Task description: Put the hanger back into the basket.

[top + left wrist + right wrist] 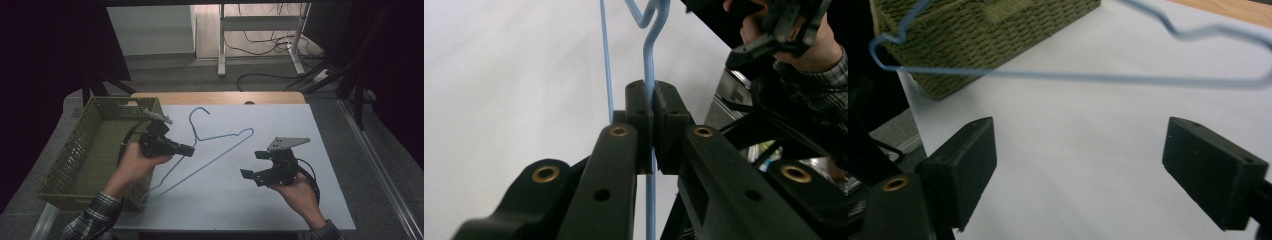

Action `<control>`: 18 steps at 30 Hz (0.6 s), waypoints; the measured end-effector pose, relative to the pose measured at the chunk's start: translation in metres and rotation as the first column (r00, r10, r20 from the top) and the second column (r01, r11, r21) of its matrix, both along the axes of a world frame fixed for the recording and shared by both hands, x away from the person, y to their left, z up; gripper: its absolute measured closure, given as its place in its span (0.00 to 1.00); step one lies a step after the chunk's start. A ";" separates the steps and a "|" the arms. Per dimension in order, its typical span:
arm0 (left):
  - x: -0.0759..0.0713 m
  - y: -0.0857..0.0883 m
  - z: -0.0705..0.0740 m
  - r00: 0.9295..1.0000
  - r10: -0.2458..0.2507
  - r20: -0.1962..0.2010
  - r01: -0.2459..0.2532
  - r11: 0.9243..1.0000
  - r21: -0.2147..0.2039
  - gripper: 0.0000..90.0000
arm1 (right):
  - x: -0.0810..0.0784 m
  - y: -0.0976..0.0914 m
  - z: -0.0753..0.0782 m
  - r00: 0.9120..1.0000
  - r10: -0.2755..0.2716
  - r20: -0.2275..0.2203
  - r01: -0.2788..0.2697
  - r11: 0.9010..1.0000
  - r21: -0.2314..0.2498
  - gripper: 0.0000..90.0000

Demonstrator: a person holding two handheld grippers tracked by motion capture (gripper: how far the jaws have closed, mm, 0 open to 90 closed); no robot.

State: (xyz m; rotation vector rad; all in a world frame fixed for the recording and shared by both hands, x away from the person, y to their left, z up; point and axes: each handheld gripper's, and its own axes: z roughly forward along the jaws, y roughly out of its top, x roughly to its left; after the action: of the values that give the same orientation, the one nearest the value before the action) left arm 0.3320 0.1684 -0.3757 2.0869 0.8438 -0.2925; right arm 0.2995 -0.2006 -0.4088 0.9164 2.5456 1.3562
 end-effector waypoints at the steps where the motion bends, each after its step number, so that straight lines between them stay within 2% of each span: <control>1: -0.001 0.004 0.004 1.000 0.004 0.007 -0.004 1.000 0.002 0.97 | -0.001 -0.002 -0.001 1.000 -0.001 0.001 0.001 1.000 -0.002 0.13; 4: -0.003 0.017 0.018 0.999 0.029 0.032 -0.030 1.000 0.006 0.97 | -0.005 -0.008 -0.002 1.000 -0.027 0.005 0.027 1.000 0.001 0.10; 10: -0.005 0.046 0.039 0.994 0.084 0.074 -0.086 0.996 0.025 0.97 | -0.012 -0.018 -0.005 0.999 -0.032 0.011 0.032 0.999 -0.017 0.07; 18: -0.006 0.089 0.050 0.980 0.156 0.121 -0.162 0.986 0.046 0.97 | -0.018 -0.031 -0.011 0.999 -0.049 -0.004 0.049 0.999 -0.005 0.05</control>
State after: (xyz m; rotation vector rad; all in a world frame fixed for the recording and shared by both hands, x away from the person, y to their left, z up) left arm 0.3264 0.2577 -0.3260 2.0511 0.9506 -0.0606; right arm 0.2817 -0.2314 -0.4195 0.9750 2.5113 1.3360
